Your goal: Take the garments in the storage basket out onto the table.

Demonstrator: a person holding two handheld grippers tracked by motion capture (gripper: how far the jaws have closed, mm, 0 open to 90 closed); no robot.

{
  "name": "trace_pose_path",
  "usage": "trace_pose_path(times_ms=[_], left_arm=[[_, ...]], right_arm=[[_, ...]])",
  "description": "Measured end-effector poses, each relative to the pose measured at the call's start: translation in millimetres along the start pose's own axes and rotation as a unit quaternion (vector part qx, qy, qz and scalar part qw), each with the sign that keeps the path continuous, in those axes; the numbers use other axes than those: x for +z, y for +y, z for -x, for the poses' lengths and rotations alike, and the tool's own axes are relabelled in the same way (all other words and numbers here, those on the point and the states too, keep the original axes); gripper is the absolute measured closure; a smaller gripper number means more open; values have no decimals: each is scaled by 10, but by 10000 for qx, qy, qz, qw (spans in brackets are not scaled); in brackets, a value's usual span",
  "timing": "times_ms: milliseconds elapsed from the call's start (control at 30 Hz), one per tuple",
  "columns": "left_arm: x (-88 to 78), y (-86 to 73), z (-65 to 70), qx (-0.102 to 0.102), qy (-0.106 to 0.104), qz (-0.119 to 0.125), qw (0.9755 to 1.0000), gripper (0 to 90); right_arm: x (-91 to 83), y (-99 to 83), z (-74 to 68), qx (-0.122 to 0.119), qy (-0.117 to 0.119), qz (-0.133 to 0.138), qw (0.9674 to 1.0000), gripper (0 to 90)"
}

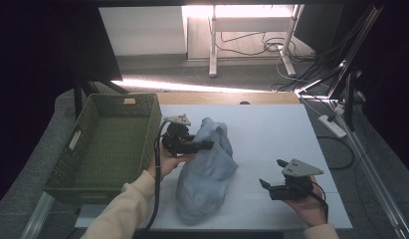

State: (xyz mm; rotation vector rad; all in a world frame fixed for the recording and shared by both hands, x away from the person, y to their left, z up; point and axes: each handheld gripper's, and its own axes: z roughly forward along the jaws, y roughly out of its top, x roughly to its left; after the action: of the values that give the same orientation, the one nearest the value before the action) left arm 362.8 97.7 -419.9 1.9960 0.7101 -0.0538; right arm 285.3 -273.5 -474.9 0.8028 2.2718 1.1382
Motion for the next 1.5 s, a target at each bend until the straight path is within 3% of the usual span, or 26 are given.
trace_pose_path(times_ms=[67, 367, 800, 933, 1033, 1067, 1100, 1133, 1200, 1233, 1367, 1500], left_arm=[[52, 14, -26, 35, 96, -96, 9999, 683], [220, 13, -46, 185, 150, -341, 9991, 679], [475, -55, -135, 69, 157, -622, 9979, 665], [488, -51, -120, 156, 208, -680, 9974, 603], [480, -48, -106, 171, 334, -654, 9972, 533], [470, -45, -101, 154, 423, -620, 9971, 395], [459, -43, -101, 117, 490, -569, 9971, 338], [444, -41, -102, 86, 566, -524, 9970, 338], [396, -37, -110, 36, 666, -413, 9969, 256], [326, -30, -111, 15, 734, -226, 9970, 209], [205, -13, -72, 111, 969, 36, 9952, 160], [97, -8, -30, 91, 899, 148, 9958, 166]], right_arm=[[1, -1, 1, 8, 3, -1, 10000, 114], [0, -3, 4, 7, -9, -4, 10000, 114], [-10, -10, 13, 22, -11, 13, 10000, 114], [-9, -8, 15, 22, -18, 8, 10000, 114], [-8, -8, 12, 9, -23, -10, 10000, 114], [-6, -9, 10, 19, -13, -4, 10000, 114], [-7, -8, 9, 18, -13, -2, 10000, 114], [-7, -8, 9, 18, -13, -2, 10000, 114], [-10, -7, 9, 15, -20, -11, 10000, 114], [-10, -11, 12, 10, -26, -20, 10000, 114], [-11, -13, 15, 26, -23, -10, 10000, 114], [-7, -12, 13, 17, -16, -23, 10000, 114]])
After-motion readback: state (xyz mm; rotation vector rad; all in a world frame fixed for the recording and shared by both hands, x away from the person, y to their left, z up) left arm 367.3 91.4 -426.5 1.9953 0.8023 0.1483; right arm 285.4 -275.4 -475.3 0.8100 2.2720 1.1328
